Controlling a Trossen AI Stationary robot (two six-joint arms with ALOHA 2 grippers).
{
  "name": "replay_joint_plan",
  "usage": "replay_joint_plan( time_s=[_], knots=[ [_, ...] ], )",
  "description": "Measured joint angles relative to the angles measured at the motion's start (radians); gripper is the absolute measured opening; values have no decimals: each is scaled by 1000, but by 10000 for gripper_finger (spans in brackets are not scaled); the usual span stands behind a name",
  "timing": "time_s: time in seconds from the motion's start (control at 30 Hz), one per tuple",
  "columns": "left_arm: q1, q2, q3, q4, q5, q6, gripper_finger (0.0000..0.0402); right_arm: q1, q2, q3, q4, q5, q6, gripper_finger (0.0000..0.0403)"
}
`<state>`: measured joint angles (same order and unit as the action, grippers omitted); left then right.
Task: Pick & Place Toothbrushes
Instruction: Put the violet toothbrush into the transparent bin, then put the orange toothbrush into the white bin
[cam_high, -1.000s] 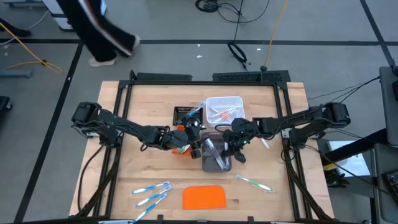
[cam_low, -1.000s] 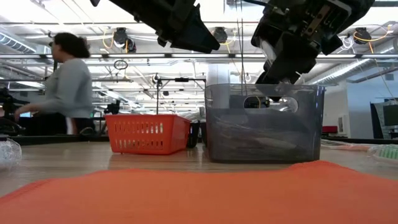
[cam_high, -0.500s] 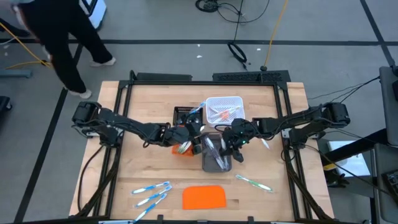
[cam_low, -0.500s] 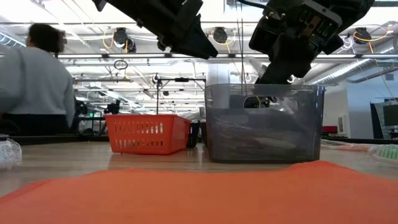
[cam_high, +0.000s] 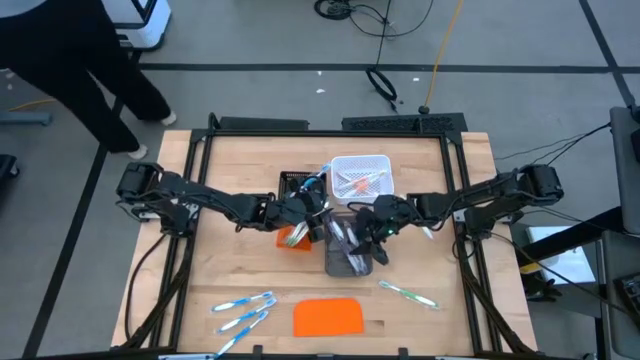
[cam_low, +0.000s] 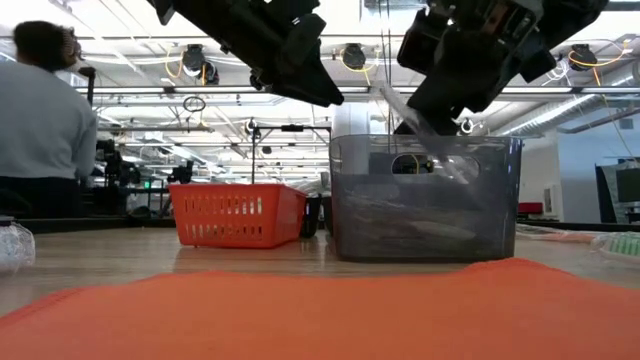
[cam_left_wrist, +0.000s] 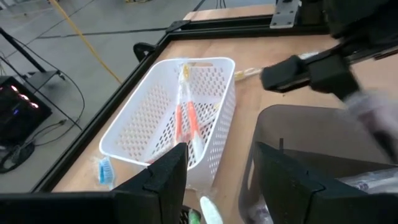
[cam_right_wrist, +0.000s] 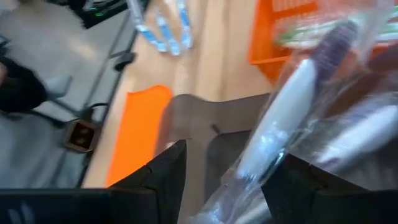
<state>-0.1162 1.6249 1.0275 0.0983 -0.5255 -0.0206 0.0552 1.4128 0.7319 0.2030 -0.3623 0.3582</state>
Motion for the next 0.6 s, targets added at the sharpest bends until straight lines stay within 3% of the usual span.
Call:
replay_joint_plan(
  time_s=[0.4,0.6],
  knots=[
    [5,0,0,-37,0,-35,186,-30,0,-1,12,24,-25,185],
    [6,0,0,-50,0,-37,186,-62,-28,-1,-84,22,-92,179]
  ],
)
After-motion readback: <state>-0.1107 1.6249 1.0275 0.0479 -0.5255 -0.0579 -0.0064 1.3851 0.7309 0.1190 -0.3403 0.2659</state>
